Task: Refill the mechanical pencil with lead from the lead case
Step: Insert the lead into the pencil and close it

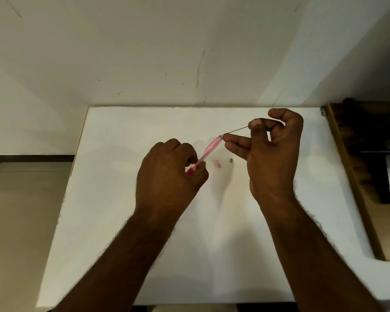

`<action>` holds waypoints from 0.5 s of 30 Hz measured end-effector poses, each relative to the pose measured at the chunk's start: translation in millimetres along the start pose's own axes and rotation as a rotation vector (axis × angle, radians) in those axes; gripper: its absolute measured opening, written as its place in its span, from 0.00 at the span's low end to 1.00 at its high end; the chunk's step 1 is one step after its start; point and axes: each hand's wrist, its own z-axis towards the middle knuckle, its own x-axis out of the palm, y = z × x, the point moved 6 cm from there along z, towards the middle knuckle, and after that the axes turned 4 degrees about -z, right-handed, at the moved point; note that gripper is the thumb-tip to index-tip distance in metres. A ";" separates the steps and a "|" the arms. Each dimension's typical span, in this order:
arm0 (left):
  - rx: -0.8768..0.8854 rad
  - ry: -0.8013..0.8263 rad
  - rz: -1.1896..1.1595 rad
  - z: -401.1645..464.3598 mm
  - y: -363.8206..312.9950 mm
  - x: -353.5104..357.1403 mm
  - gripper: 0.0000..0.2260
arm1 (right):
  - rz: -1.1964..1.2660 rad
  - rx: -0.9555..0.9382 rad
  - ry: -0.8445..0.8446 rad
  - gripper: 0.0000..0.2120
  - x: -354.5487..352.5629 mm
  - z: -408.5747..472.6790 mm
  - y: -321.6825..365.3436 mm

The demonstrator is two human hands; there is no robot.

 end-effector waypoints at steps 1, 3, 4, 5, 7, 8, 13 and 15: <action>0.001 0.000 0.000 0.1 0.1 0.3 0.06 | -0.001 -0.003 0.001 0.11 0.0 0.1 0.1; 0.004 0.000 0.001 0.3 0.3 0.7 0.06 | -0.010 -0.012 0.006 0.11 0.1 0.4 0.0; 0.006 0.000 0.002 0.3 0.4 0.9 0.06 | -0.017 -0.016 0.010 0.11 0.0 0.5 -0.1; 0.009 0.001 0.001 0.4 0.4 1.0 0.06 | -0.023 -0.021 0.012 0.11 -0.1 0.6 -0.2; 0.019 0.001 -0.004 0.5 0.2 0.9 0.06 | -0.035 -0.035 0.016 0.11 0.1 0.7 0.5; 0.022 0.002 -0.007 0.5 0.1 0.9 0.06 | -0.044 -0.045 0.019 0.11 0.4 0.5 1.2; 0.017 0.005 -0.007 0.7 0.9 0.5 0.06 | -0.128 -0.116 0.061 0.13 2.2 -0.8 5.7; 0.025 0.006 -0.011 1.1 1.0 0.1 0.05 | -0.163 -0.127 0.084 0.12 3.3 -1.2 6.0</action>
